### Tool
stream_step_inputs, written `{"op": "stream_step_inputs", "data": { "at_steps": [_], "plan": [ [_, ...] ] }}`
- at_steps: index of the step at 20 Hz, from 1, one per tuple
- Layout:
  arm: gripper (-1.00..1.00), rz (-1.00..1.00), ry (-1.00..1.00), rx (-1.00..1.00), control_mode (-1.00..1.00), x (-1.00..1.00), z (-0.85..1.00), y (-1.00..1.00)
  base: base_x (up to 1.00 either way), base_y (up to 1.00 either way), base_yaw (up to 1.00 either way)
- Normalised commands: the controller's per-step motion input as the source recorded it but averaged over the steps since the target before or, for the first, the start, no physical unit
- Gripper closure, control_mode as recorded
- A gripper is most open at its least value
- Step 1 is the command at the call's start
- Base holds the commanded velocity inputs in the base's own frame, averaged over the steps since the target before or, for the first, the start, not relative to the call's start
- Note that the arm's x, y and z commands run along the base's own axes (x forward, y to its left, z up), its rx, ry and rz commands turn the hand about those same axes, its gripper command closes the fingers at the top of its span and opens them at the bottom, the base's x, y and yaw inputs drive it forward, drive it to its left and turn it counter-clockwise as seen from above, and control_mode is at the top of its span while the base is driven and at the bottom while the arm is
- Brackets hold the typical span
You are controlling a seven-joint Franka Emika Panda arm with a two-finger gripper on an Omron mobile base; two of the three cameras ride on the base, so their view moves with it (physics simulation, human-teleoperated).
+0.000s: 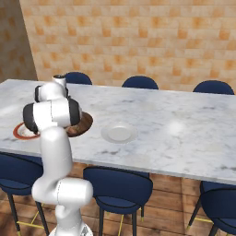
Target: Pick the chicken drumstick and bell pepper from their plates and place them in the bowl. Then put the bowl in the fridge.
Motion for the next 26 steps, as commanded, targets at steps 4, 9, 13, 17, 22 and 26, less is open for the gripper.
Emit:
{"op": "stream_step_inputs", "data": {
  "at_steps": [4, 9, 13, 17, 22, 26],
  "plan": [
    [-1.00, -0.31, 0.02, 0.00, -1.00, -0.38, 0.26, 0.41, 0.00, 0.00, 0.00],
    [-1.00, -0.30, 0.00, -0.02, -1.00, -0.43, 0.02, 0.44, 0.00, 0.00, 0.00],
    [-1.00, -0.11, 0.00, -0.04, -1.00, -0.34, 0.00, 0.49, 0.00, 0.00, 0.00],
    [-1.00, 0.04, 0.00, -0.09, -1.00, -0.17, 0.00, 0.52, 0.00, 0.00, 0.00],
    [-1.00, 0.15, 0.00, -0.03, -1.00, -0.02, 0.00, 0.42, 0.00, 0.00, 0.00],
    [-1.00, 0.27, 0.00, -0.01, -1.00, 0.01, -0.01, 0.25, 0.00, 0.00, 0.00]
  ]
}}
